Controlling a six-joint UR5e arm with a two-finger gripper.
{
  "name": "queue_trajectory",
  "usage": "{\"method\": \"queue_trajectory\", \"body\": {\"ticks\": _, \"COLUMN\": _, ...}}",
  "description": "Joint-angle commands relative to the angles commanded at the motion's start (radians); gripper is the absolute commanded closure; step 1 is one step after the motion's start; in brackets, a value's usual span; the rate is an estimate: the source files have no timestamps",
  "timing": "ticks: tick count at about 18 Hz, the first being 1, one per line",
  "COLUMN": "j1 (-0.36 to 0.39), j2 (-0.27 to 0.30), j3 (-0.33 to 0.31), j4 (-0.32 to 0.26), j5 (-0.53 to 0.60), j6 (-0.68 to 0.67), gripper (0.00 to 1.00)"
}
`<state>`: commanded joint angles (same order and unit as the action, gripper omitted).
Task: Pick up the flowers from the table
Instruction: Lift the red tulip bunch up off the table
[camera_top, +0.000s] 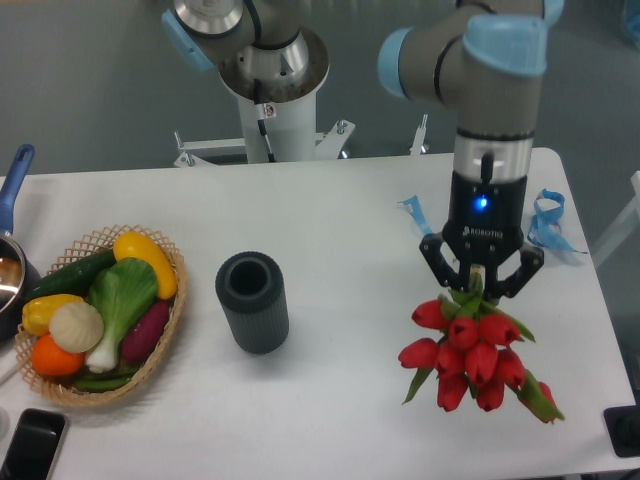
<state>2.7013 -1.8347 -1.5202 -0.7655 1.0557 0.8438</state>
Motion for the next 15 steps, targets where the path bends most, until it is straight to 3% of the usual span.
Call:
{"method": "queue_trajectory", "body": {"ticks": 3, "j1": 0.015, "j2": 0.002, "j3": 0.002, "j4": 0.006, "j5": -0.132, "j6": -0.086, "gripper": 0.85}}
{"method": "queue_trajectory", "body": {"ticks": 8, "j1": 0.057, "j2": 0.000, "j3": 0.003, "j4": 0.006, "j5": -0.334, "j6": -0.095, "gripper": 0.85}}
{"method": "queue_trajectory", "body": {"ticks": 15, "j1": 0.054, "j2": -0.002, "j3": -0.002, "j4": 0.006, "j5": -0.358, "j6": -0.089, "gripper": 0.85}}
